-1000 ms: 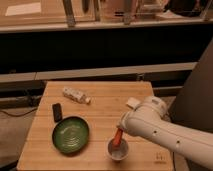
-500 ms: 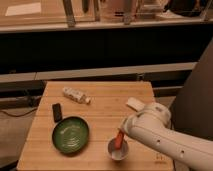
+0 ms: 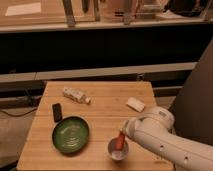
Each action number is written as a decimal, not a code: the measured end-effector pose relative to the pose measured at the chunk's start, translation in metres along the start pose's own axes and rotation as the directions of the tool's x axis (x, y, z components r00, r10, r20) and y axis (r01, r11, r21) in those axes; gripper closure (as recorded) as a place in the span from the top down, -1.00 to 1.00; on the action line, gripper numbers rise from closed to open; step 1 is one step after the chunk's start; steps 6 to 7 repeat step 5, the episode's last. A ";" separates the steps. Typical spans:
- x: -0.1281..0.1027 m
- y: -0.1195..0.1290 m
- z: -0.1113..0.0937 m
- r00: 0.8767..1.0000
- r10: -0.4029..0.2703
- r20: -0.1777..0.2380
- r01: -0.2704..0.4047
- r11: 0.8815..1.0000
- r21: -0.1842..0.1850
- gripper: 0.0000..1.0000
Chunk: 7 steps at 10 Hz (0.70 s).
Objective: Place the pepper in the ceramic cup
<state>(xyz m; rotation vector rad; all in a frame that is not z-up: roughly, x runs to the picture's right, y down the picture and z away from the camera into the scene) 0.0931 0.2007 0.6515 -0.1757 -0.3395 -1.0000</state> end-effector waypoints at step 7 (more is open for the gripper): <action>-0.009 0.000 -0.001 0.997 -0.029 -0.068 0.030 0.999 0.010 -1.00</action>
